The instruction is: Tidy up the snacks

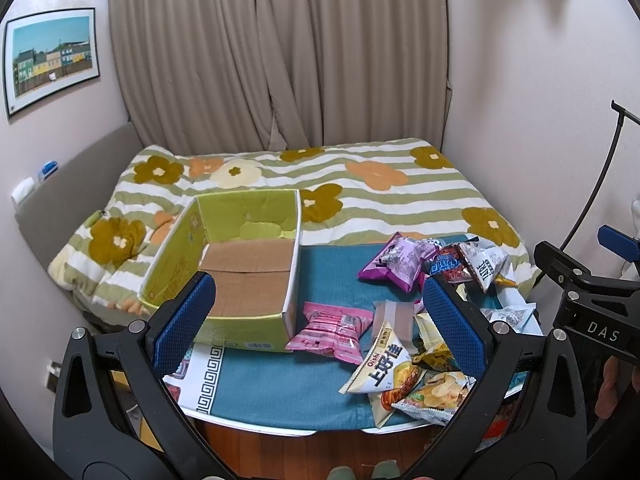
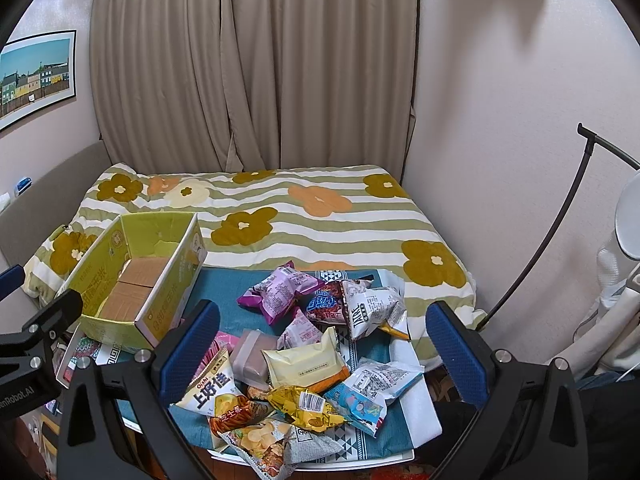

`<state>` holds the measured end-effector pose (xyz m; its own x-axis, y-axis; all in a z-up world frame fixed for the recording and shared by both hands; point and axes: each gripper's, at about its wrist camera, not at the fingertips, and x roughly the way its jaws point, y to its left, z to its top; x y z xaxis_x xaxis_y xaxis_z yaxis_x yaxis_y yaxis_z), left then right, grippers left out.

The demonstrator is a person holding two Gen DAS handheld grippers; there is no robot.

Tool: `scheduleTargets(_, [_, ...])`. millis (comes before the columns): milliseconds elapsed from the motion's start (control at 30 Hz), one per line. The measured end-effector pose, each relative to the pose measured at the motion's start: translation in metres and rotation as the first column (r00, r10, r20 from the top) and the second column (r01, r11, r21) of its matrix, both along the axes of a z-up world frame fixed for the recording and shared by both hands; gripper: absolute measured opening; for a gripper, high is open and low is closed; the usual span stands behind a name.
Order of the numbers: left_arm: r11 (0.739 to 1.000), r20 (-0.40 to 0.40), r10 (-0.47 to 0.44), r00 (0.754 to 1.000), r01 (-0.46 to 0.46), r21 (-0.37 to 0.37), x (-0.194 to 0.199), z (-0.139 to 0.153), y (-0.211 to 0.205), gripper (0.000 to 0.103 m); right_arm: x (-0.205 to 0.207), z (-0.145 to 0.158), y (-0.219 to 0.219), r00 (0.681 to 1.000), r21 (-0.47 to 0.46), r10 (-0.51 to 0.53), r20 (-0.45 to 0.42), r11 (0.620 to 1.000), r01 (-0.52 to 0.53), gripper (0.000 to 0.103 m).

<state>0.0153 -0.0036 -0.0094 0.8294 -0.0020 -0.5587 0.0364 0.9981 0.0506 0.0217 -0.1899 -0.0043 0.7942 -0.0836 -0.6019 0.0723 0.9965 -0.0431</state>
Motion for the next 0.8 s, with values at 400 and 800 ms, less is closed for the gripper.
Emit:
scheduleTargets(400, [1.0,-0.002,0.0,1.0,0.0,-0.001,0.0008,0.0003,-0.0006,0.103,0.0002,0.0004,-0.0005,1.0,0.0,0.0,-0.001,1.0,0.0,0.103])
scheduleTargets(800, [1.0,-0.015,-0.012,1.0,0.012,-0.008,-0.0036,-0.0005,0.0039,0.103,0.0001,0.0007,-0.0003,1.0,0.002,0.001,-0.002,1.0,-0.001,0.103])
